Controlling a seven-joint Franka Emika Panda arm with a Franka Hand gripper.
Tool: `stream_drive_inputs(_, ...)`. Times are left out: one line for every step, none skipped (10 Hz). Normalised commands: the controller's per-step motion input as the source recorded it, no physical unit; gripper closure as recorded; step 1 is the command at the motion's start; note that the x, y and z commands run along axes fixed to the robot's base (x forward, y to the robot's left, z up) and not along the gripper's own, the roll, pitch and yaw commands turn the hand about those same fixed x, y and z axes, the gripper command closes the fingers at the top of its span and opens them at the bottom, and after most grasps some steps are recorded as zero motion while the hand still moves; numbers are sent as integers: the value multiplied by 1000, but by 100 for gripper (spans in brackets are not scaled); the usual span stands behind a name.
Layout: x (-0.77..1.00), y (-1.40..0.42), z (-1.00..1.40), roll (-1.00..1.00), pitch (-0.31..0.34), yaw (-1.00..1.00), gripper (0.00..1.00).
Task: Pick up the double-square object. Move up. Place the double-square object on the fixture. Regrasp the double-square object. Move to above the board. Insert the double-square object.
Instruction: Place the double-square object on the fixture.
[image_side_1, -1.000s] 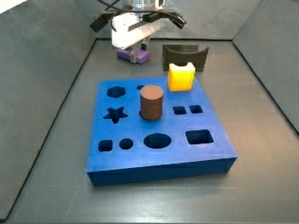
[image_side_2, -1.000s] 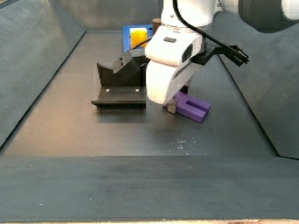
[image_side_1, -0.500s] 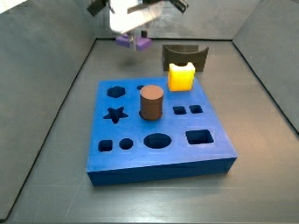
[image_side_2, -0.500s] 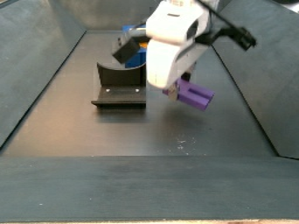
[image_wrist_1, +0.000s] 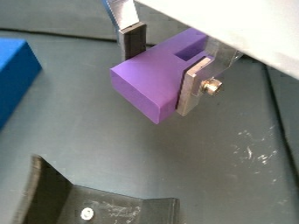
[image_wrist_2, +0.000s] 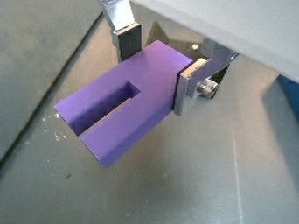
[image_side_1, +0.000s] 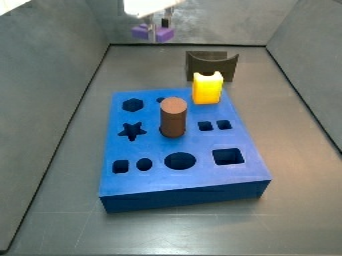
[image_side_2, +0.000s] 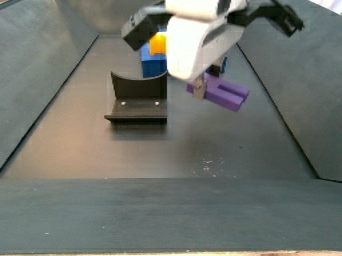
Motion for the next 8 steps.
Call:
stream_drive_inputs(-13, 3, 1000, 20, 27, 1, 100)
stream_drive_inputs(-21, 7, 1000, 44, 41, -7, 100)
stream_drive_inputs(-24, 9, 1000, 54, 47, -10, 100)
stream_drive_inputs(-25, 12, 946, 71, 57, -9, 100)
stream_drive_inputs(-20, 10, 800, 81, 65, -4, 100)
stream_drive_inputs(-13, 9, 605, 90, 78, 6, 100)
stream_drive_inputs(-8, 8, 509, 96, 84, 8, 100)
stream_drive_inputs(2, 6, 317, 100, 98, 17, 100)
